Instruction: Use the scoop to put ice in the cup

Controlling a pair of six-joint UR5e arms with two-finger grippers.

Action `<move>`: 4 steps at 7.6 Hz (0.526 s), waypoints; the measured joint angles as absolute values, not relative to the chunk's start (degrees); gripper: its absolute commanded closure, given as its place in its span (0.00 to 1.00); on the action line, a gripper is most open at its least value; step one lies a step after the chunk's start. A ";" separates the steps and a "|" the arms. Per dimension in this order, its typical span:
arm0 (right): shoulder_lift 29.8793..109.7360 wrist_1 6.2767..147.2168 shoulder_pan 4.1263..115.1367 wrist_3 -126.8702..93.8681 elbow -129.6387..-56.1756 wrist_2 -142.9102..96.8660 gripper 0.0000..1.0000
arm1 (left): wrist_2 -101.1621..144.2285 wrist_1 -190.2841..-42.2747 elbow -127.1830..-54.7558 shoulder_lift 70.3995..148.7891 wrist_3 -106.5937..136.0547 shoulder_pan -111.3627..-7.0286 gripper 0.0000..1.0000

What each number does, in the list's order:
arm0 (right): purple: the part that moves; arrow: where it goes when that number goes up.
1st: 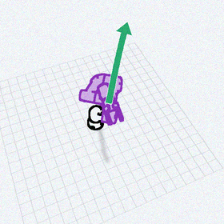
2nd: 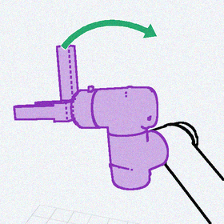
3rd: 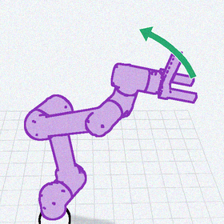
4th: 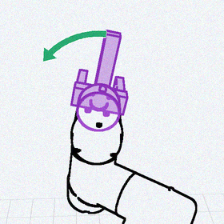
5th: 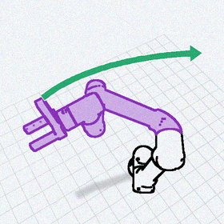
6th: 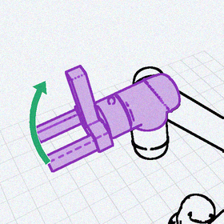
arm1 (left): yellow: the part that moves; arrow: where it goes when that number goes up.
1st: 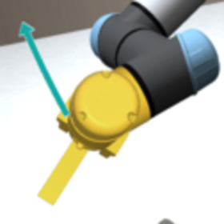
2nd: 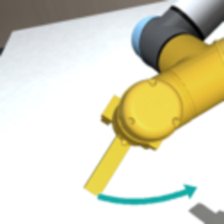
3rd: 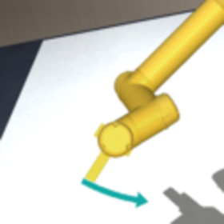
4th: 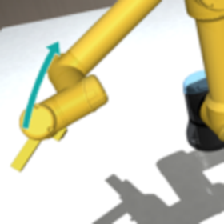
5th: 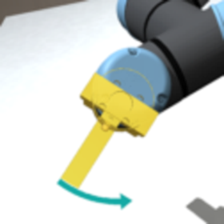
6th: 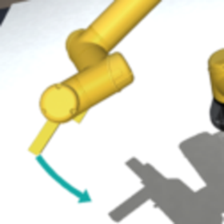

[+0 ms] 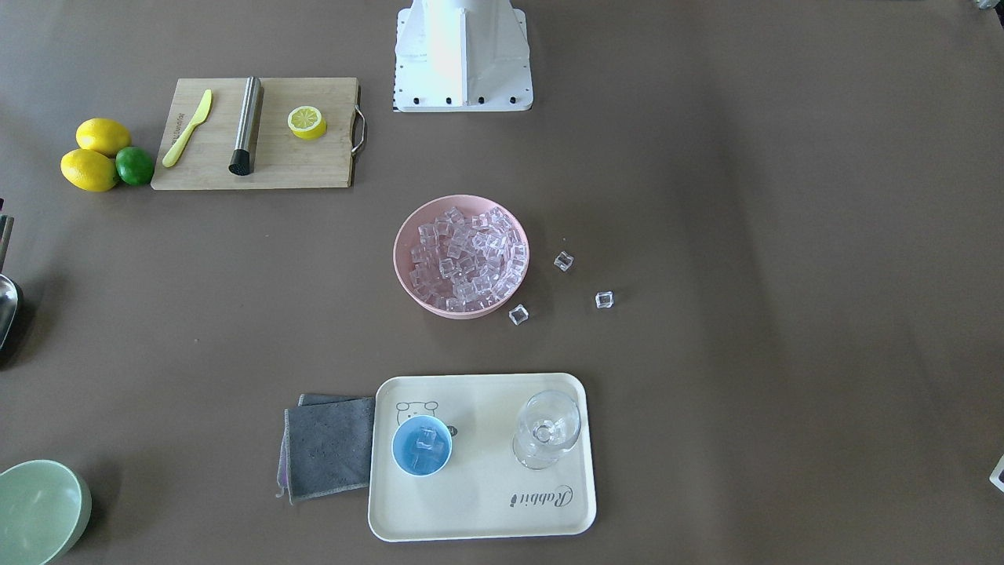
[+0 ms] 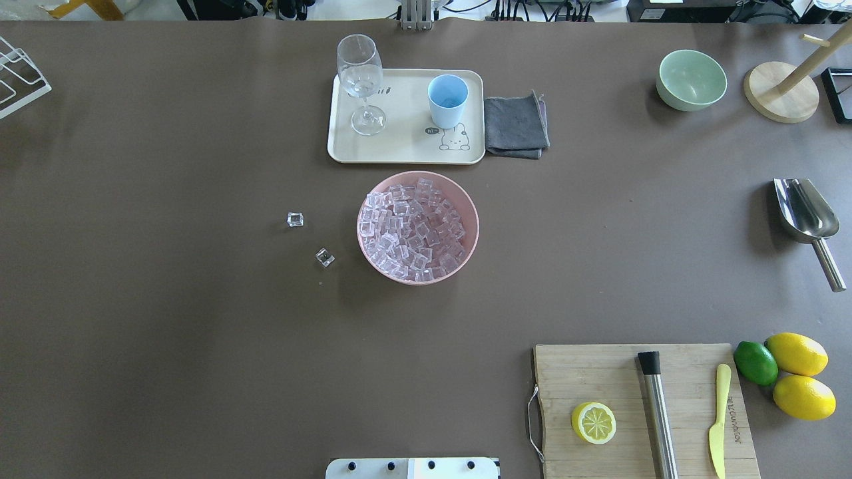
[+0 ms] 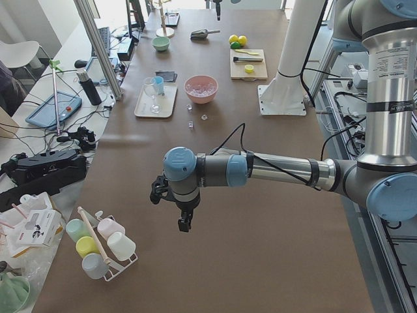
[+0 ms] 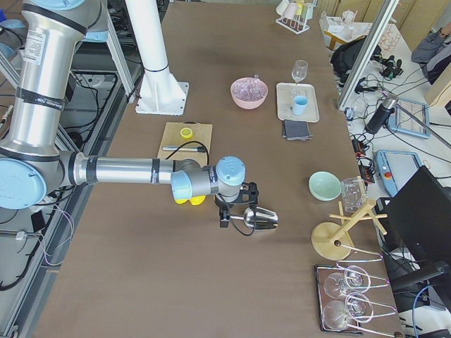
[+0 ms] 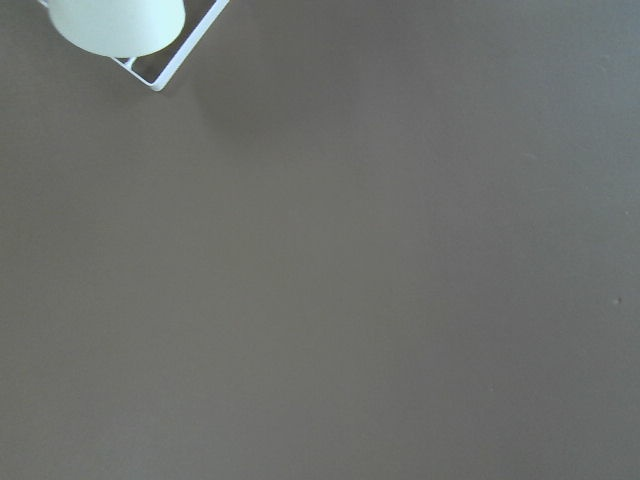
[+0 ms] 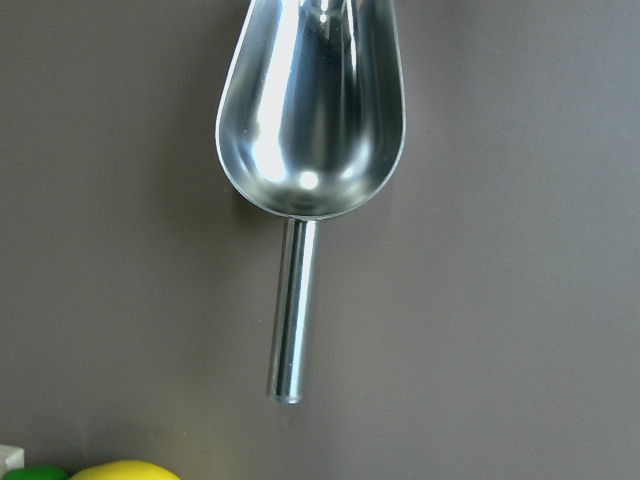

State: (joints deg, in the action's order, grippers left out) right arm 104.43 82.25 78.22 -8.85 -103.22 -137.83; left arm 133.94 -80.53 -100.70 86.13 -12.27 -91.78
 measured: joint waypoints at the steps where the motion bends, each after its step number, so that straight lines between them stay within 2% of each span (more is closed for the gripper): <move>1: 103.59 91.11 82.35 0.10 -105.03 -137.79 0.00 | 132.49 -78.43 -102.14 86.22 -12.28 -91.75 0.01; 4: 102.70 104.22 91.39 17.38 -106.10 -135.82 0.00 | 131.77 -77.61 -102.72 86.45 -12.30 -90.96 0.01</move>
State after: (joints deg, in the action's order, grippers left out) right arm 102.70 104.22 91.39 17.38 -106.10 -135.82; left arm 131.77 -77.61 -102.72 86.45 -12.30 -90.96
